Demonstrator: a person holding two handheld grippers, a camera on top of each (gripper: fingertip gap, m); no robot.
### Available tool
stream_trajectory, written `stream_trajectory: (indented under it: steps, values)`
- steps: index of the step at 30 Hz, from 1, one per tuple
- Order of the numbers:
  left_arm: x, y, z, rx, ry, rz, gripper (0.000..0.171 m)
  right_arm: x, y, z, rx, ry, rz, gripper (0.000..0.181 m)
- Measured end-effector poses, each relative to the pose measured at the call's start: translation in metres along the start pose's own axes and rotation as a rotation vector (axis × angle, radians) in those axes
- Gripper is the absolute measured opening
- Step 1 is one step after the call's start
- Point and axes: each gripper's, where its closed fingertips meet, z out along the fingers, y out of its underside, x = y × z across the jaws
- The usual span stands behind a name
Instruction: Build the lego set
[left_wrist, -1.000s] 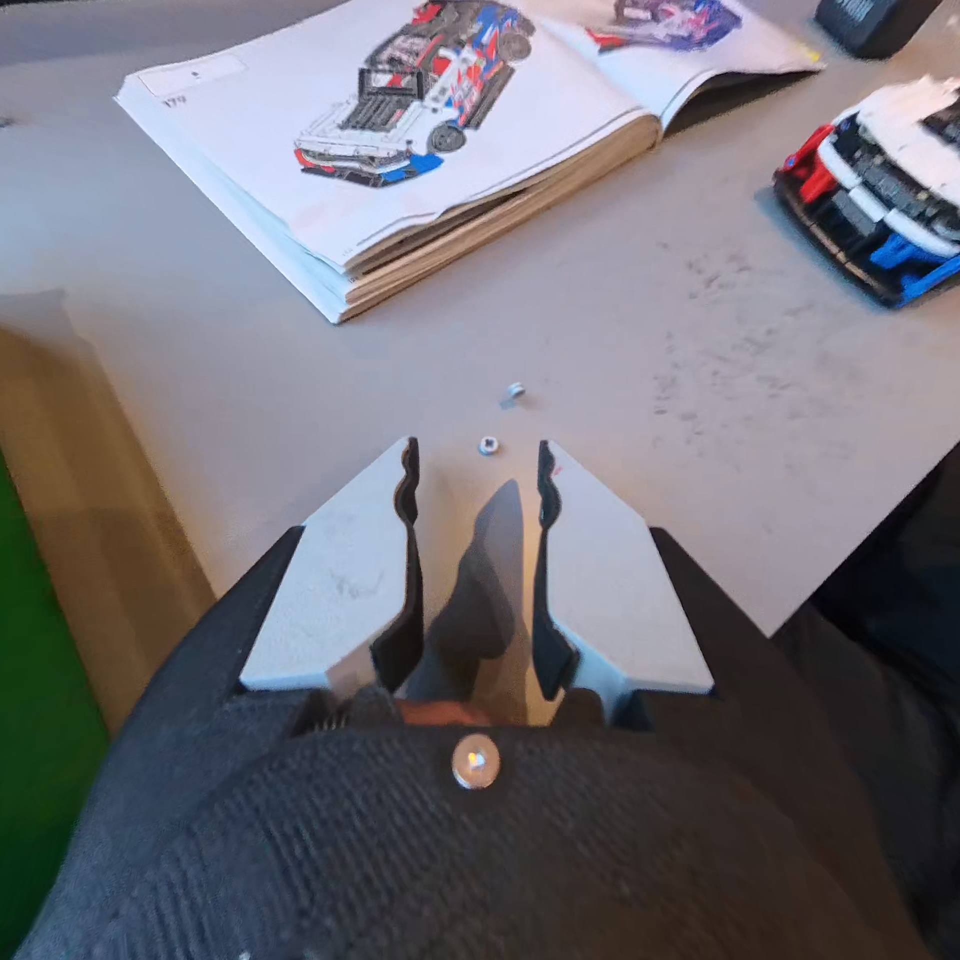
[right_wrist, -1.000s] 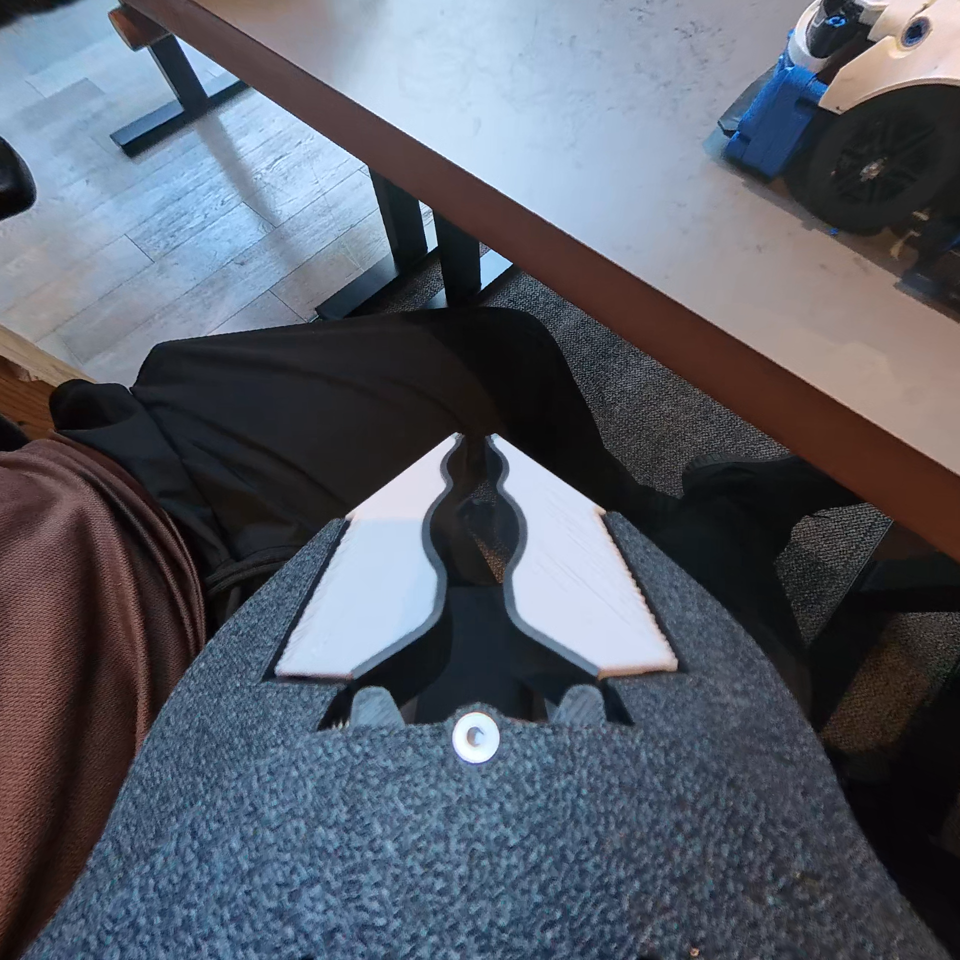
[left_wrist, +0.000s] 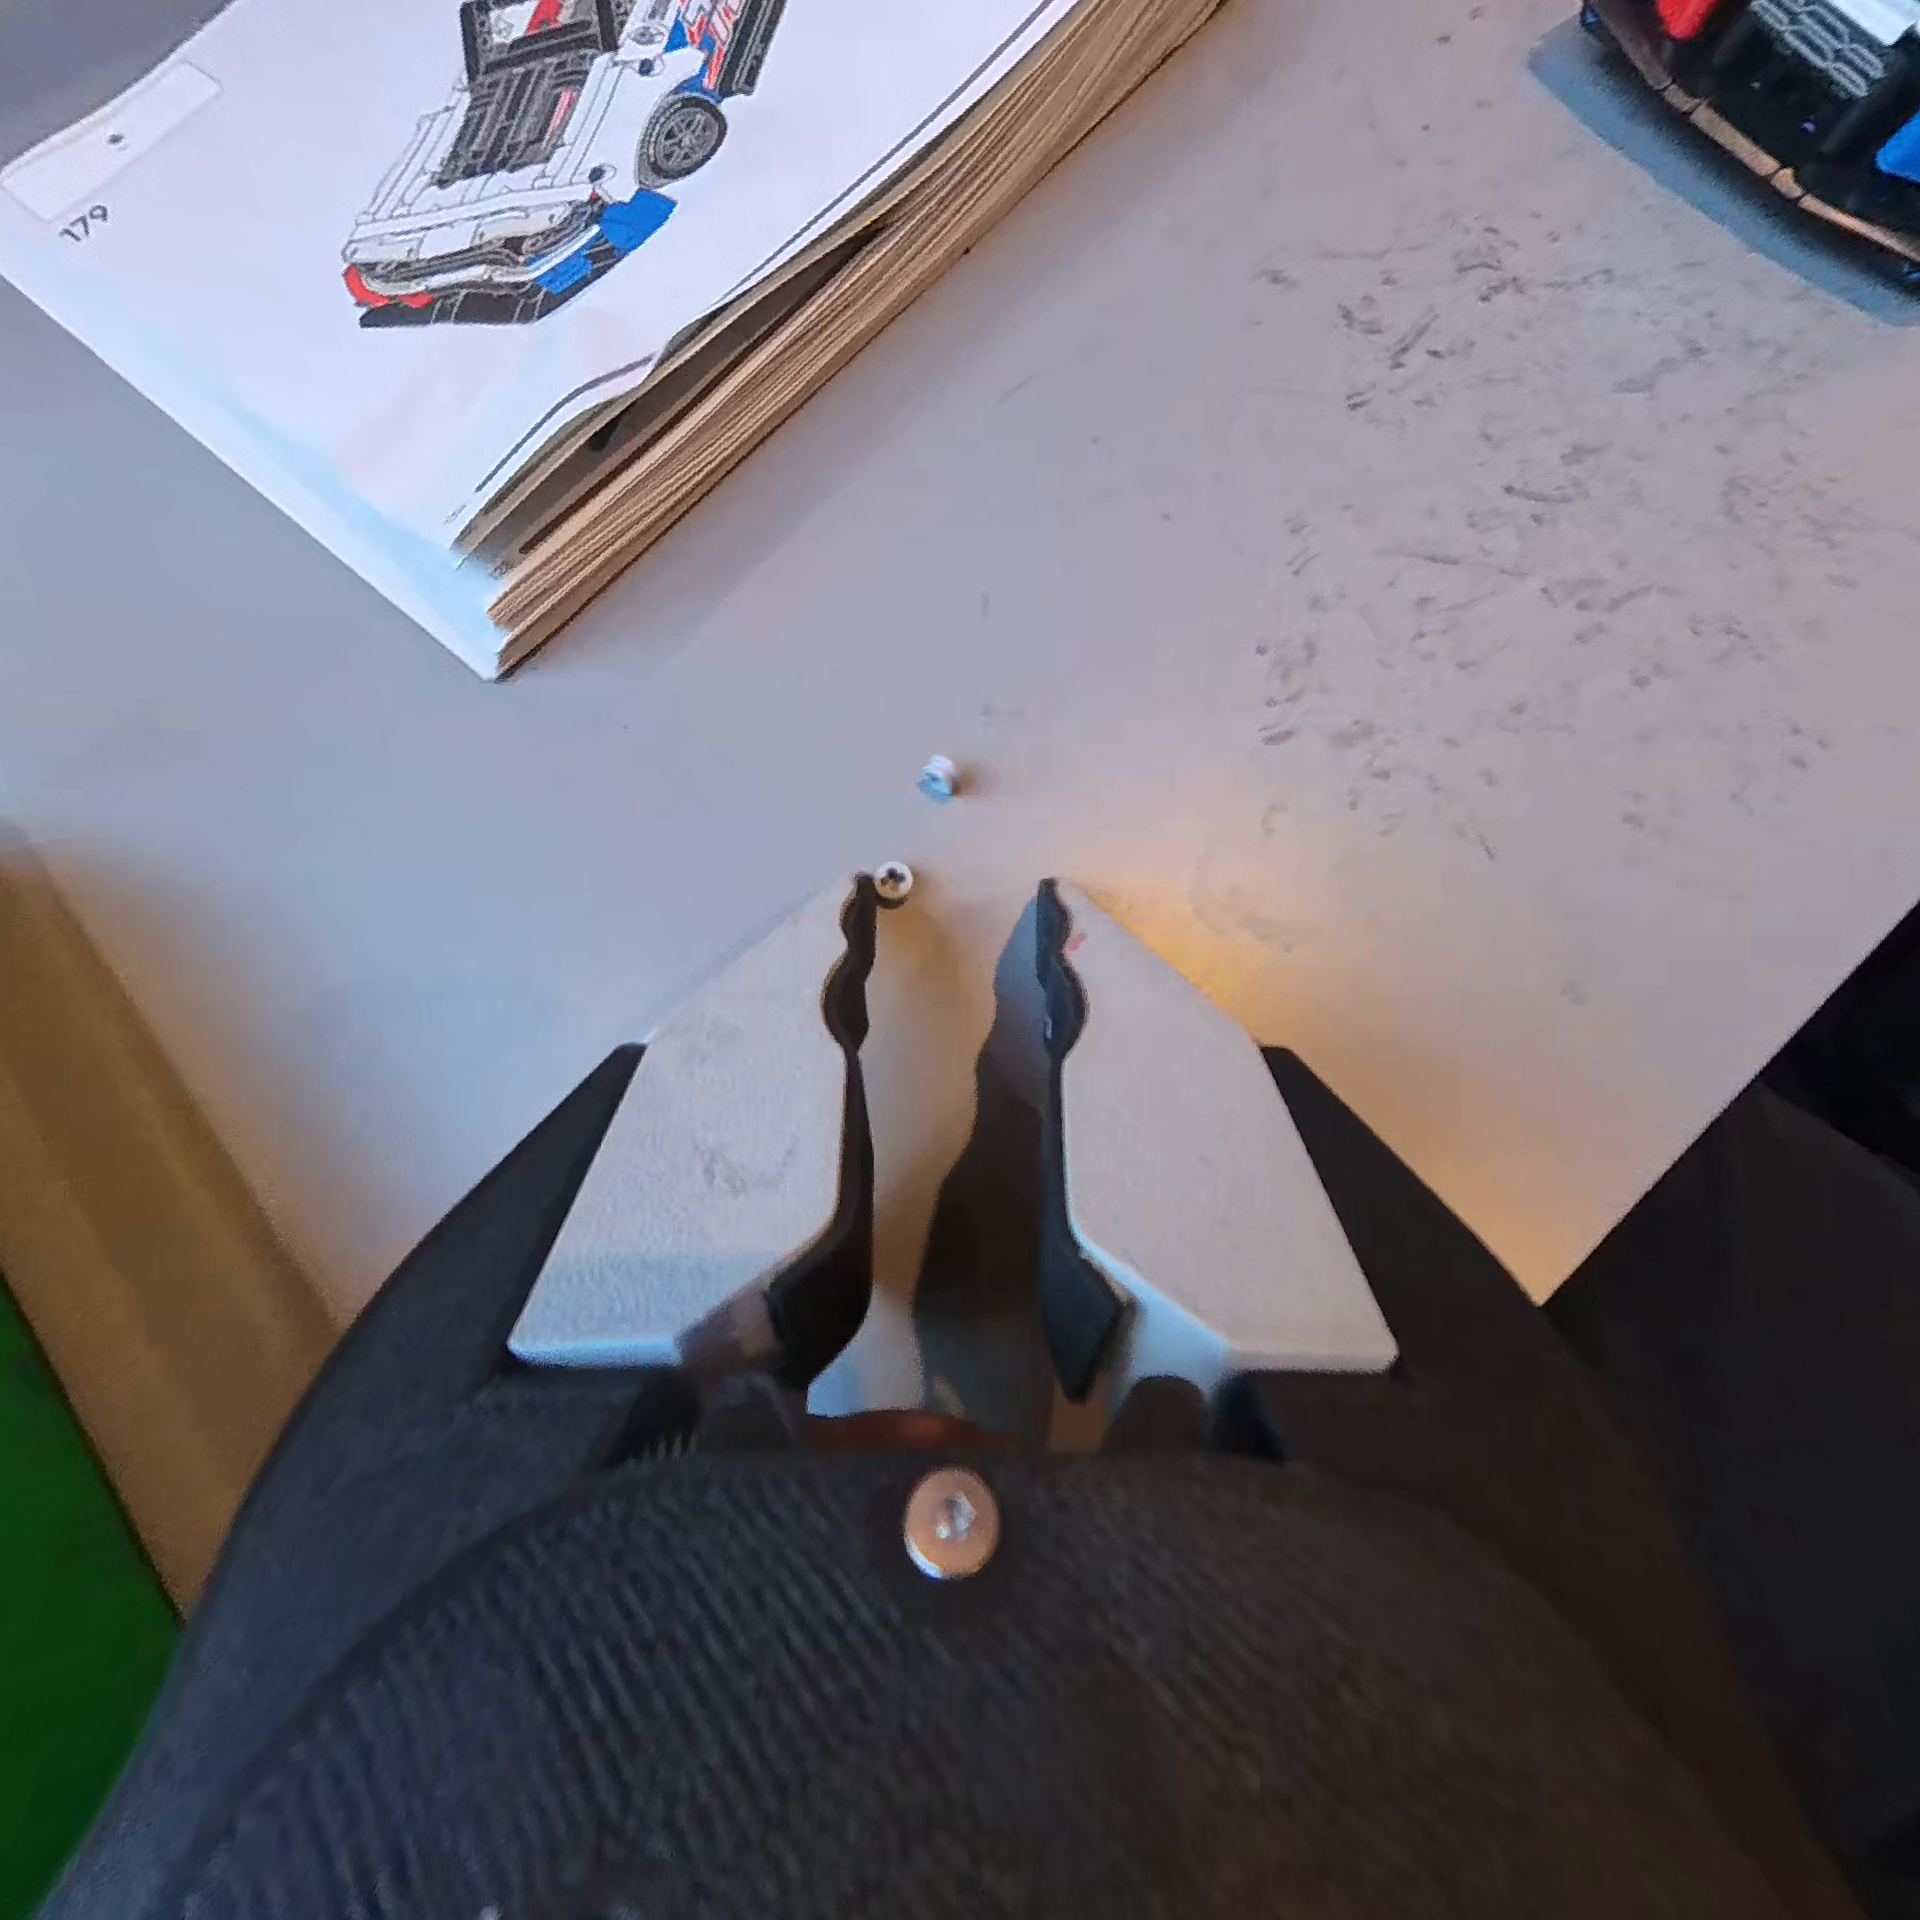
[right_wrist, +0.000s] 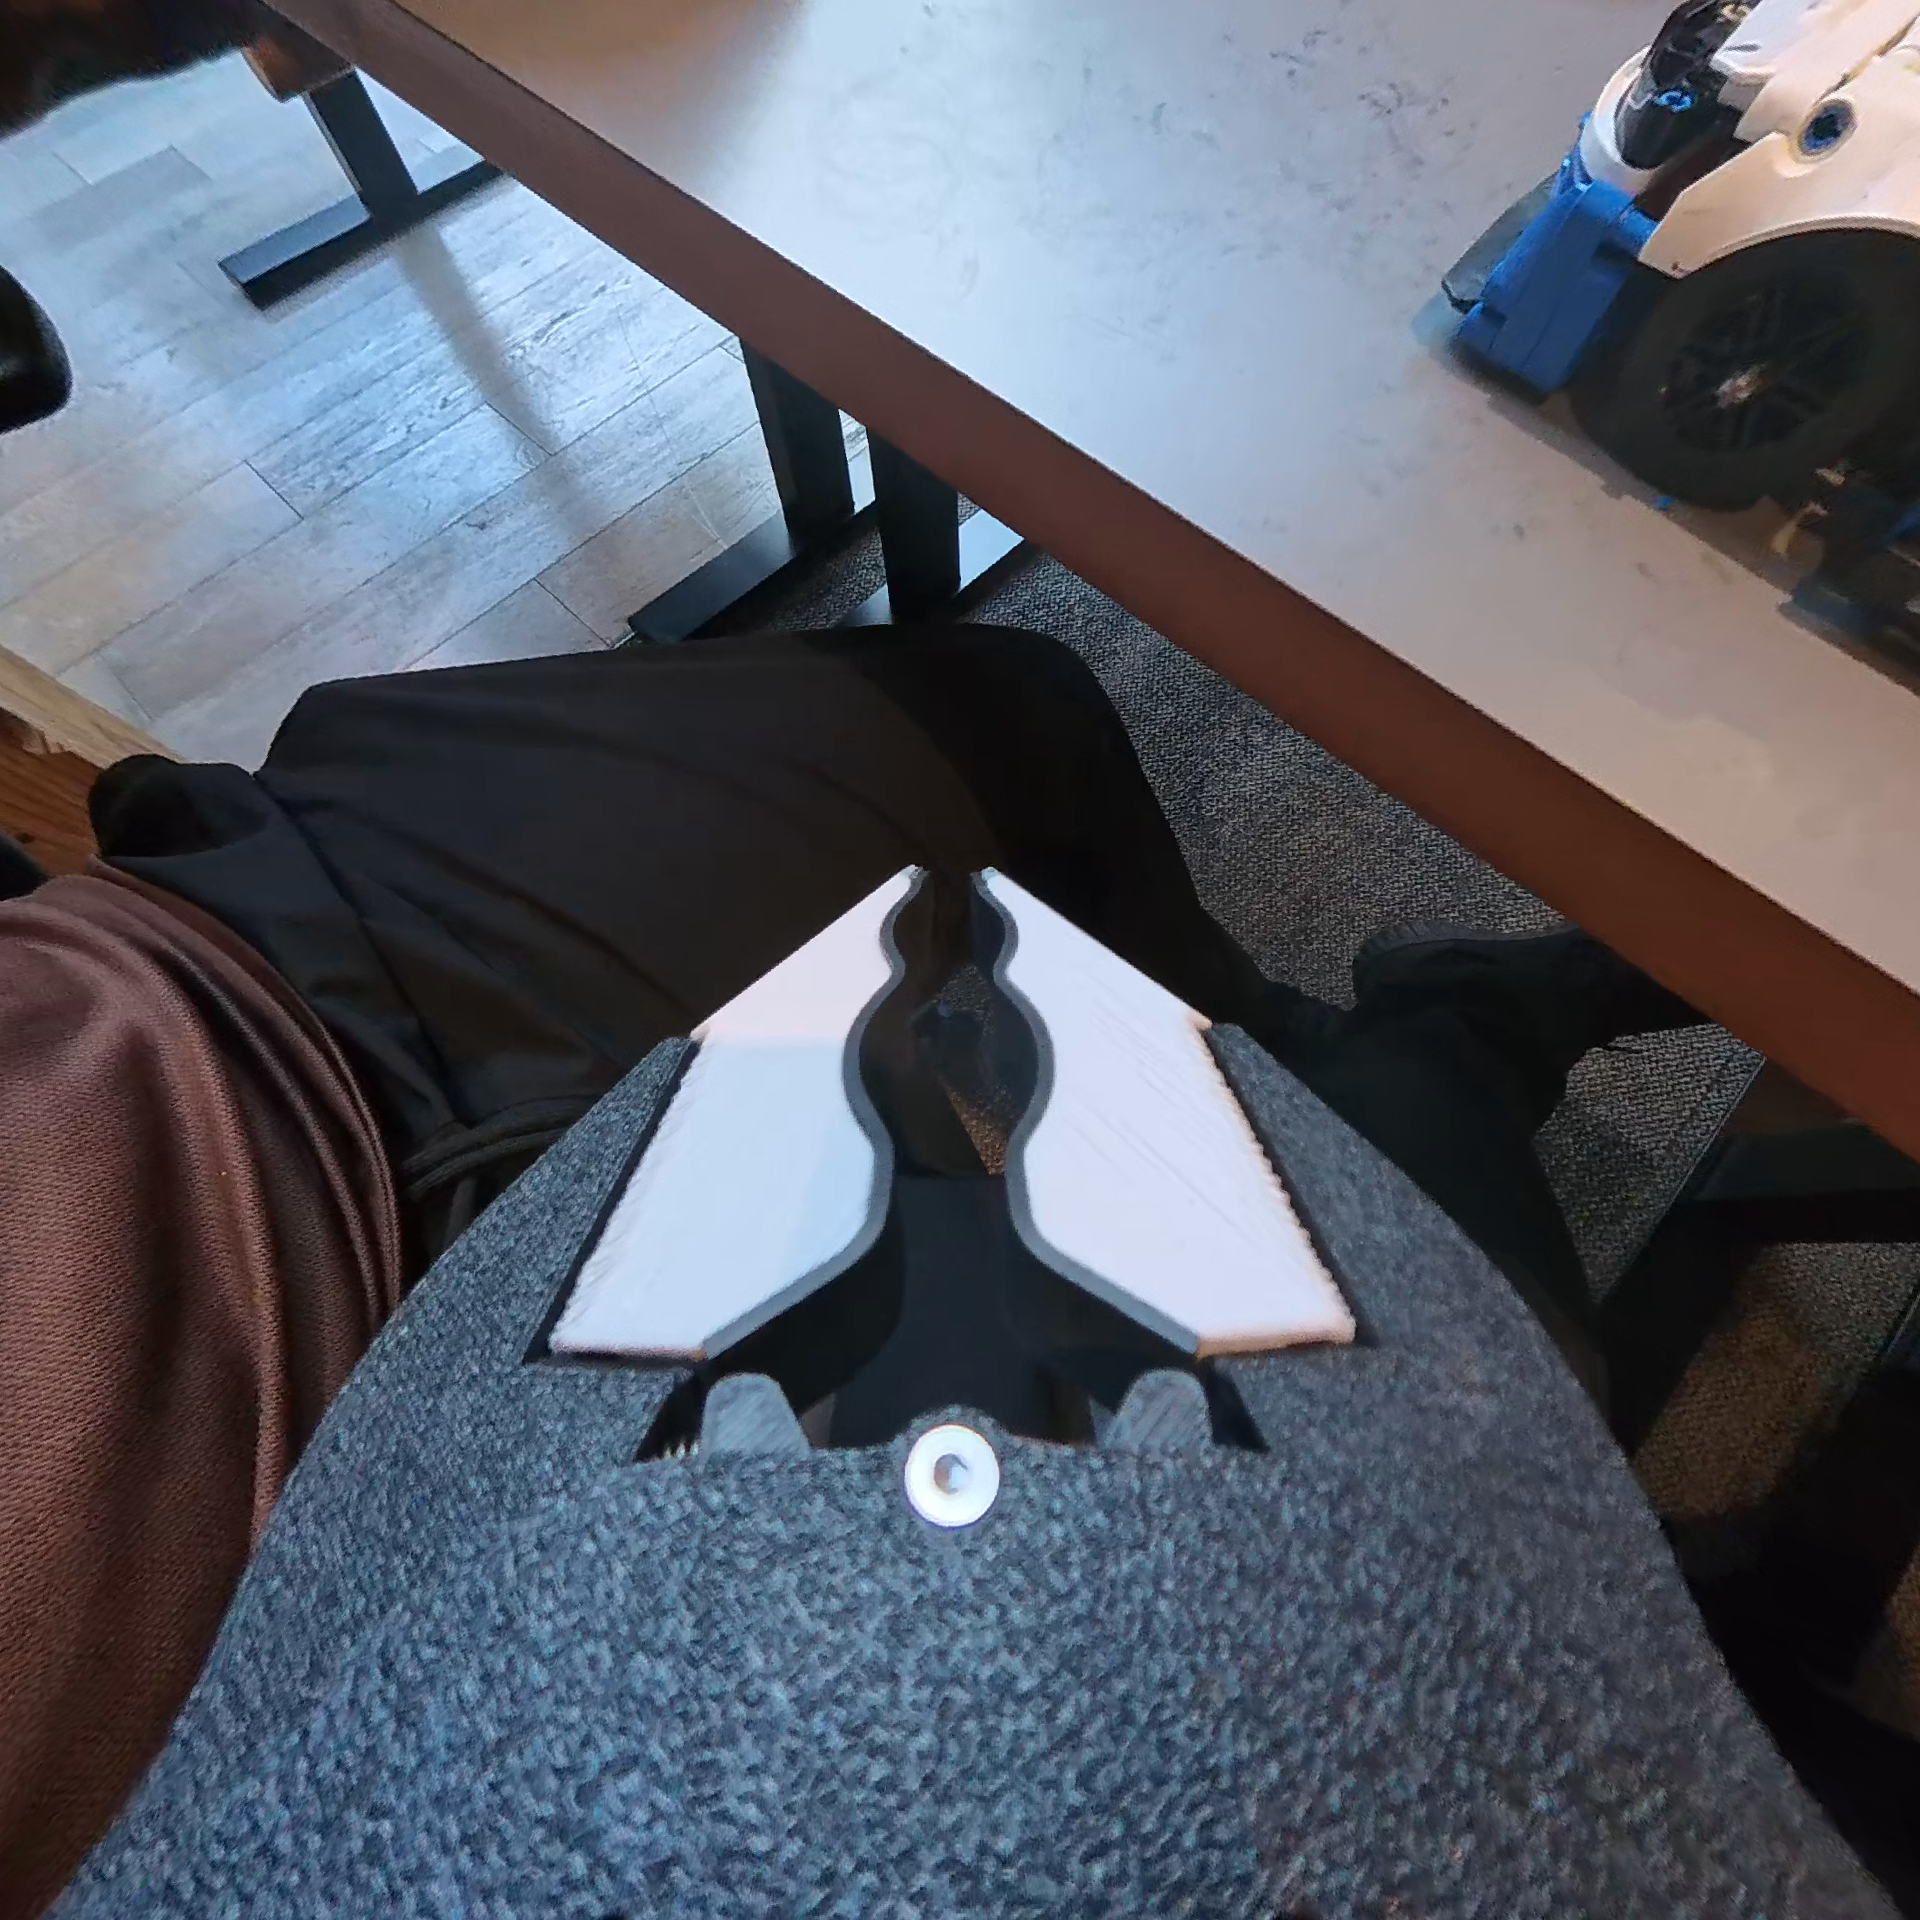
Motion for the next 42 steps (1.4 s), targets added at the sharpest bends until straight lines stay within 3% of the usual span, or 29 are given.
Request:
stream_trajectory:
  steps: [14,18,21,24,26,28,30,32,34,39,42]
  values:
    - [0.001,-0.006,-0.003,0.039,-0.040,0.046,0.038,0.006,0.006,-0.004,-0.011,0.026,0.018,0.003]
    - [0.005,-0.023,-0.019,0.183,-0.098,0.086,0.049,0.007,0.010,-0.009,-0.012,0.035,0.028,0.004]
    - [0.064,-0.048,-0.036,0.334,0.065,0.188,0.049,0.006,0.011,-0.014,-0.005,0.031,0.040,0.005]
    - [0.170,-0.047,-0.052,0.337,0.422,0.413,0.051,0.000,0.006,-0.021,0.021,0.016,0.005,0.005]
    - [0.216,-0.044,-0.051,0.327,0.472,0.502,0.049,-0.001,-0.002,-0.031,0.055,0.031,-0.047,0.005]
    - [0.258,-0.035,-0.045,0.267,0.551,0.531,0.061,-0.004,-0.019,-0.045,0.129,0.036,-0.085,0.005]
    - [0.278,-0.040,-0.032,0.223,0.519,0.459,0.058,0.006,-0.040,-0.065,0.221,0.100,-0.100,0.015]
    - [0.296,-0.039,-0.028,0.161,0.551,0.430,0.081,0.010,-0.054,-0.084,0.234,0.090,-0.090,0.020]
    - [0.312,-0.041,-0.035,0.151,0.619,0.421,0.092,0.002,-0.061,-0.097,0.230,-0.015,-0.052,0.034]
    - [0.328,-0.043,-0.054,0.138,0.727,0.457,0.087,-0.033,-0.051,-0.117,0.135,-0.415,0.087,0.065]
    - [0.332,-0.056,-0.063,0.173,0.773,0.433,0.088,-0.025,-0.061,-0.126,0.170,-0.435,0.154,0.079]
